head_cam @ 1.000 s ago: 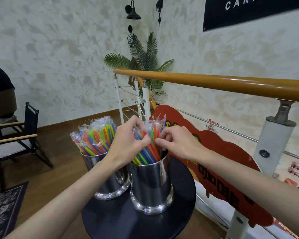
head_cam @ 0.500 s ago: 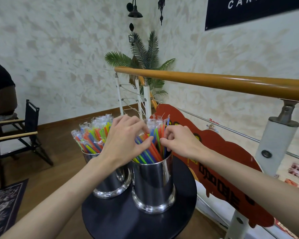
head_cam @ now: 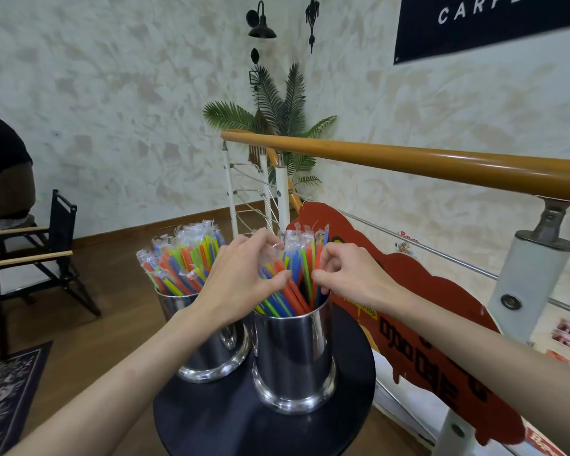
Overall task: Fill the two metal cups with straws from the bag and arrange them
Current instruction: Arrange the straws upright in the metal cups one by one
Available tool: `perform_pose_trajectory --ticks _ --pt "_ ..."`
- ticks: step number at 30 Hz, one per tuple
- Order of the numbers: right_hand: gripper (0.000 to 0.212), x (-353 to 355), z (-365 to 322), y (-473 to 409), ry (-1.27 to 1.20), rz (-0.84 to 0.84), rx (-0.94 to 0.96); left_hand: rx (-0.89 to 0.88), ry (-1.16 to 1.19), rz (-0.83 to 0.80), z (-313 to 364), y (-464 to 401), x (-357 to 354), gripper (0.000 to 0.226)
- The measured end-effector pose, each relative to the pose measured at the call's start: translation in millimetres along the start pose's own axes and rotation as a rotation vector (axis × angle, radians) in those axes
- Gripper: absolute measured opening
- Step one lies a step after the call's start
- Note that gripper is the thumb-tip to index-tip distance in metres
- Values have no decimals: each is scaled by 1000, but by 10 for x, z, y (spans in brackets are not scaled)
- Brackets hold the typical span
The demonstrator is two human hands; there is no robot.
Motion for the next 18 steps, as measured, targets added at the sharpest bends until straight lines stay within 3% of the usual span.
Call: perform_pose_trajectory --ticks 18 --pt "24 -58 64 -1 68 -4 90 27 171 -93 -97 -49 -66 46"
Point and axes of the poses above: each hand's wrist, its own y-axis away from the middle knuckle, its own x-axis out of the back of the hand, z = x × y, the point moved 3 cm from there along -y, towards the middle knuckle, and after that the axes turned 12 degrees about -y, right-handed, at the moved point
